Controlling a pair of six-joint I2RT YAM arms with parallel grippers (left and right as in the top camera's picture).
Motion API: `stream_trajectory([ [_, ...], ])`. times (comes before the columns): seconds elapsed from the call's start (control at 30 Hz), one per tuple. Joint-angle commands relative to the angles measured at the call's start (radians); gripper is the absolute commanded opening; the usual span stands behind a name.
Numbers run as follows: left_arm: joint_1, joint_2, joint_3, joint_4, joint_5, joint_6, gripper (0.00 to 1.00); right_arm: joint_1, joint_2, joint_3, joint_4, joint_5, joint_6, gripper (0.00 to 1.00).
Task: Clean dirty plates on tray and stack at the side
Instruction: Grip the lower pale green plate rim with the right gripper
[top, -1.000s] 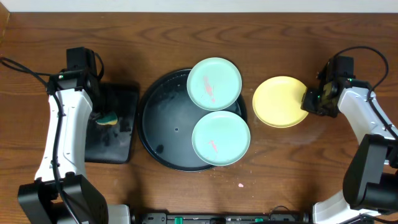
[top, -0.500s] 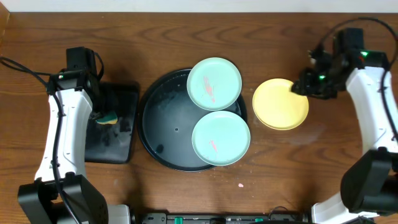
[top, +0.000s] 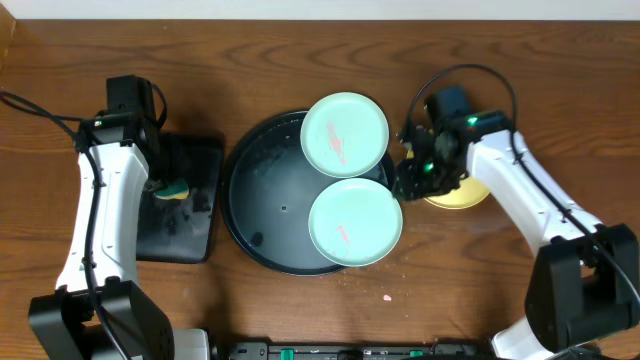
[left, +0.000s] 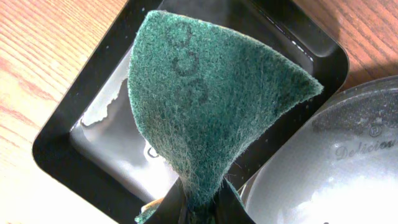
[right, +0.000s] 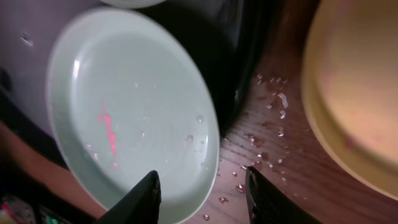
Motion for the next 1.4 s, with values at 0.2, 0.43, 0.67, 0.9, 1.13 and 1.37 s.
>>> stream_trajectory([
  [0.2,0.003,0.002,-0.002,-0.001,-0.003,0.013,0.08,0.048,0.008,-0.145,0.139,0.057,0.05,0.37],
  [0.43,0.003,0.002,-0.002,-0.001,-0.003,0.013,0.08,0.053,0.008,-0.204,0.217,0.058,0.081,0.17],
  [0.67,0.003,0.002,-0.002,0.002,-0.002,0.013,0.08,0.069,0.008,-0.203,0.243,0.058,0.08,0.01],
  [0.9,0.003,0.002,-0.002,0.002,-0.002,0.013,0.08,0.149,0.008,-0.117,0.23,0.058,0.081,0.01],
  [1.13,0.003,0.002,-0.002,-0.003,-0.002,0.013,0.08,0.238,0.008,0.06,0.338,0.064,0.188,0.01],
  [1.37,0.003,0.002,-0.002,-0.006,-0.001,0.012,0.08,0.299,0.066,0.061,0.5,0.11,0.332,0.01],
])
